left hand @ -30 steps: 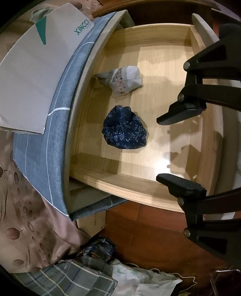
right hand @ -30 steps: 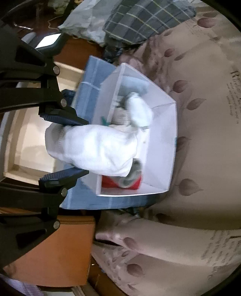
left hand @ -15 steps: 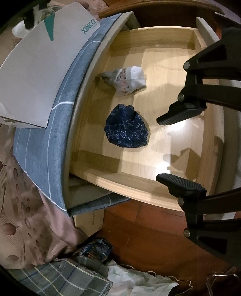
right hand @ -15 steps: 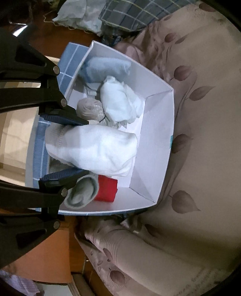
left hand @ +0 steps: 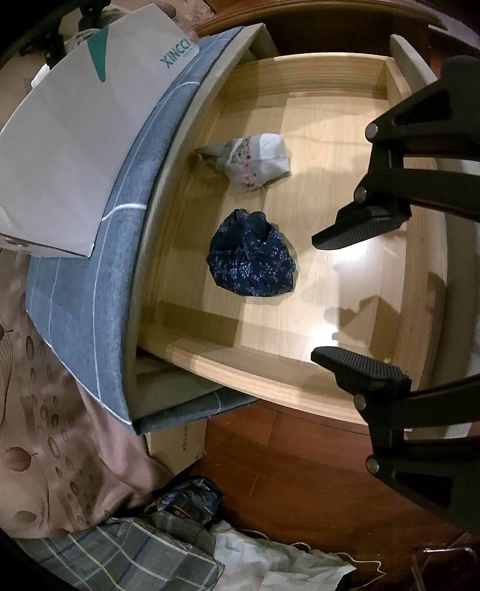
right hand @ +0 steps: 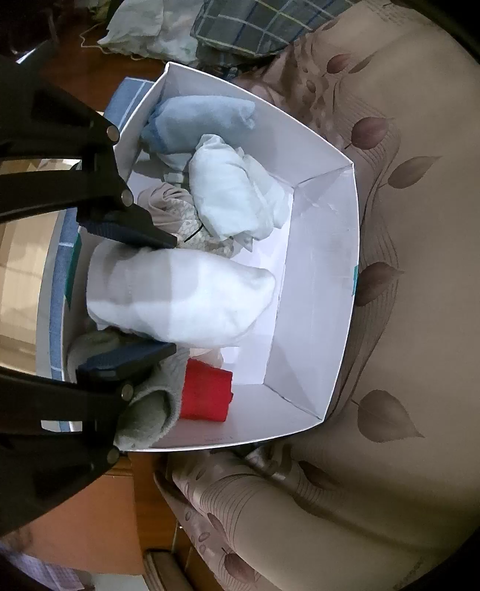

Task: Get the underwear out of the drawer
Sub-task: 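Open the right tool to release the white underwear into the box, then return the open right tool to the drawer above the white floral underwear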

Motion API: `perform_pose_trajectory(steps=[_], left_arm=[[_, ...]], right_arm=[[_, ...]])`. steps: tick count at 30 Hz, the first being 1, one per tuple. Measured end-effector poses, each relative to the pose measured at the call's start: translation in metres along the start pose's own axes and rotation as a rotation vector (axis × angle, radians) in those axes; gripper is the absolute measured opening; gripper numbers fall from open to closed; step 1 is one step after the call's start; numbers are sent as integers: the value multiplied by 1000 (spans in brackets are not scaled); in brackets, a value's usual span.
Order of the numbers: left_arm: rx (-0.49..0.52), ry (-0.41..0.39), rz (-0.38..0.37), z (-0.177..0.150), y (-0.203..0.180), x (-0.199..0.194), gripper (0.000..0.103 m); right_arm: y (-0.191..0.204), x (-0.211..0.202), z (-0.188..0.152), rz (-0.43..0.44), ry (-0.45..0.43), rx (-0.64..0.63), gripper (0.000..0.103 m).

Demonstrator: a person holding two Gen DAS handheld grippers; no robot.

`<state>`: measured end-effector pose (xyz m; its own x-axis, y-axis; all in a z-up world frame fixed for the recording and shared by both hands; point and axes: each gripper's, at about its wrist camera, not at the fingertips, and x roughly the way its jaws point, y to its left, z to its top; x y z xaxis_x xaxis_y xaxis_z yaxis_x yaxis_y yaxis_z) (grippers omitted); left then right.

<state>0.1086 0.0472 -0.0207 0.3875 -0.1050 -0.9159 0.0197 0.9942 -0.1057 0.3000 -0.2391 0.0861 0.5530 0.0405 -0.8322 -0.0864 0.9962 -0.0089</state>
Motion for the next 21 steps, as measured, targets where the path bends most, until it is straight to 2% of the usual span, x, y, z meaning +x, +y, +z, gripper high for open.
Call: perform_pose_trajectory(steps=[4, 14, 21], left_arm=[[-4, -1, 2, 0, 0, 0, 56], [-6, 6, 10, 1, 1, 1, 56], [-6, 1, 30, 0, 1, 1, 56]], right_arm=[[-1, -5, -1, 5, -7, 11, 53], [1, -33, -7, 1, -26, -15, 54], [2, -60, -34, 49, -60, -42, 54]])
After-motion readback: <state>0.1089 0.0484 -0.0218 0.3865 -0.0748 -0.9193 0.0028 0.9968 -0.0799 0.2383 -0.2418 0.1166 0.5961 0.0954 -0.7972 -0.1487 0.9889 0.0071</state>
